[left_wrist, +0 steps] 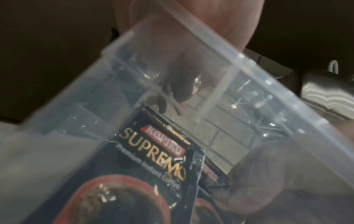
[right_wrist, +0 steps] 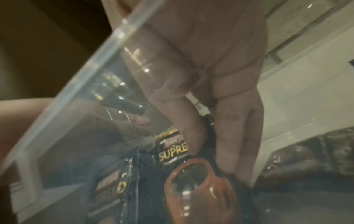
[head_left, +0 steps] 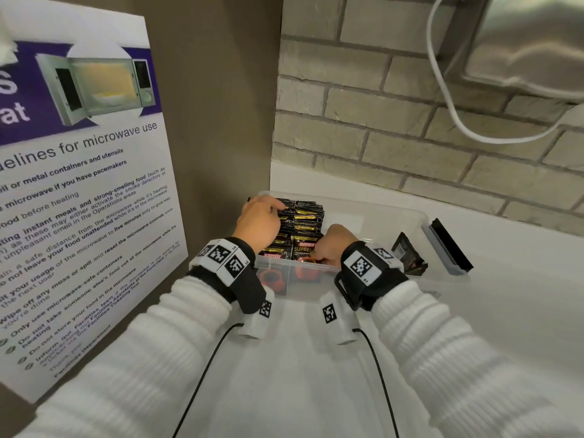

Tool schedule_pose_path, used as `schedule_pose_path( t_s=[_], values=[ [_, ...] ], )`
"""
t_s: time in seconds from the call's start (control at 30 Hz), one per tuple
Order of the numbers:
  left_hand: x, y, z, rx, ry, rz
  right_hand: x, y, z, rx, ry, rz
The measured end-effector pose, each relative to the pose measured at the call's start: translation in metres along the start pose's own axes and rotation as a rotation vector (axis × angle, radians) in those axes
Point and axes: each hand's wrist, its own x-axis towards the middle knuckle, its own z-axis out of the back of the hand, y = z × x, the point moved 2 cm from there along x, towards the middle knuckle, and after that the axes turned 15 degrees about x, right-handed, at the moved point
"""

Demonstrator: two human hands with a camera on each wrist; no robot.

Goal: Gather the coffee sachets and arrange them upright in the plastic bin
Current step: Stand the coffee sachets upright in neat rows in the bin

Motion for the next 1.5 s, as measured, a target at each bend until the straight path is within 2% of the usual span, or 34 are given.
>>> schedule_pose_path(
  t_s=[0.17, 0.43, 0.57, 0.77, 0.9, 1.03, 1.17, 1.27, 1.4, 1.5],
  values=[
    [0.003, 0.002, -0.003, 0.022, 0.011, 0.006, -0.002, 0.000, 0.000, -0.049, 0.091, 0.001],
    [0.006, 0.004, -0.005, 0.059, 0.025, 0.004, 0.003, 0.001, 0.004, -0.032, 0.143, -0.036],
    [0.005, 0.003, -0.005, 0.092, 0.019, -0.001, 0.001, -0.002, 0.006, 0.145, 0.230, -0.087],
    [0.002, 0.001, -0.003, 0.192, 0.013, -0.044, 0.001, -0.004, 0.007, 0.192, 0.266, -0.091],
    [-0.002, 0.000, -0.003, 0.283, 0.038, -0.099, 0.000, -0.005, 0.017, 0.275, 0.200, -0.047],
    [-0.003, -0.001, -0.003, 0.353, 0.051, -0.145, -0.002, -0.010, 0.028, 0.425, 0.169, -0.107],
    [-0.004, -0.002, -0.005, 0.414, 0.092, -0.170, -0.005, -0.010, 0.021, 0.318, 0.175, -0.076],
    [-0.005, -0.002, -0.005, 0.403, 0.064, -0.149, -0.006, -0.010, 0.016, 0.259, 0.162, -0.015],
    [-0.004, -0.003, -0.005, 0.381, 0.030, -0.112, -0.008, -0.010, 0.017, 0.299, 0.135, -0.025],
    [-0.003, -0.004, -0.005, 0.373, 0.037, -0.094, -0.013, -0.005, 0.015, 0.303, 0.166, -0.035]
  ],
)
